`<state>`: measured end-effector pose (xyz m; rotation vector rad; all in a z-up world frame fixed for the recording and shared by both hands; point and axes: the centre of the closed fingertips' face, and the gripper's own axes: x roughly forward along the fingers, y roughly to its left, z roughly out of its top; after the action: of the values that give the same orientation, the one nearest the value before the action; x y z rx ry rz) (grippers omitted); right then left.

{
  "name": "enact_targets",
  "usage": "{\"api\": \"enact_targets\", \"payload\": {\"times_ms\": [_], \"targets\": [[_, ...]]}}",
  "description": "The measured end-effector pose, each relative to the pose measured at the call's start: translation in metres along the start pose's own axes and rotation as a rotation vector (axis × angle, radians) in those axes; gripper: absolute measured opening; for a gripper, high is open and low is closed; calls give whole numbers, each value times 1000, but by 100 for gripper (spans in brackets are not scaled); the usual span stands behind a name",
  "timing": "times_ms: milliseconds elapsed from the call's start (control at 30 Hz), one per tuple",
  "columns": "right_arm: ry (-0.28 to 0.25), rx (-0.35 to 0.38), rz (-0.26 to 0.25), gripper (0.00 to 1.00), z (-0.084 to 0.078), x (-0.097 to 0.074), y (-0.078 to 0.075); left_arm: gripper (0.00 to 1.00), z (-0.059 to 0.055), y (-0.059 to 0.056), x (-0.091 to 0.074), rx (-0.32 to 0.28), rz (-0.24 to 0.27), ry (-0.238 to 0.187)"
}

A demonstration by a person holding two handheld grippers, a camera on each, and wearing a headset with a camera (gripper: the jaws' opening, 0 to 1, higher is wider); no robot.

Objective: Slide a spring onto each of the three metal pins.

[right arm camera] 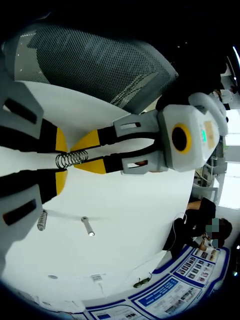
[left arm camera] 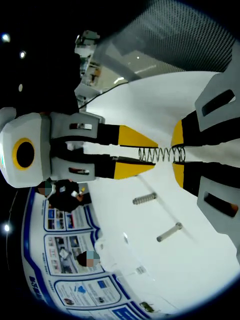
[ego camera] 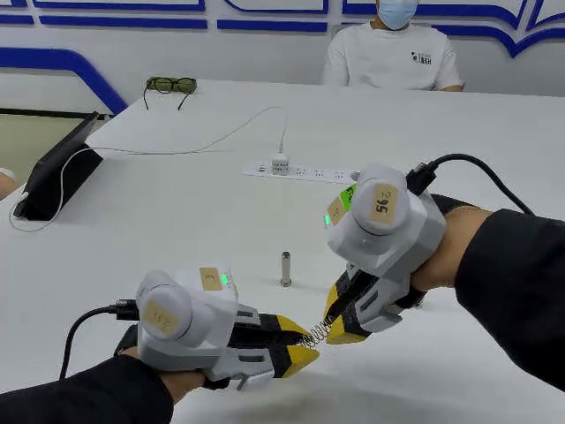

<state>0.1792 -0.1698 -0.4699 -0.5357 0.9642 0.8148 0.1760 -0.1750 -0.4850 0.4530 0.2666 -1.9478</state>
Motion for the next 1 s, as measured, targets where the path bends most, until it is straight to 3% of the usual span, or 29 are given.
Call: {"api": "enact_targets", "payload": {"times_ms": [267,1000], "targets": [[-53,0,9,13,18,-2,1,10,-1,1,-2,-9,14,-4],[-61,-27,1,12,33,-2,0,10,3,5,-2,-31,32,-36]]}}
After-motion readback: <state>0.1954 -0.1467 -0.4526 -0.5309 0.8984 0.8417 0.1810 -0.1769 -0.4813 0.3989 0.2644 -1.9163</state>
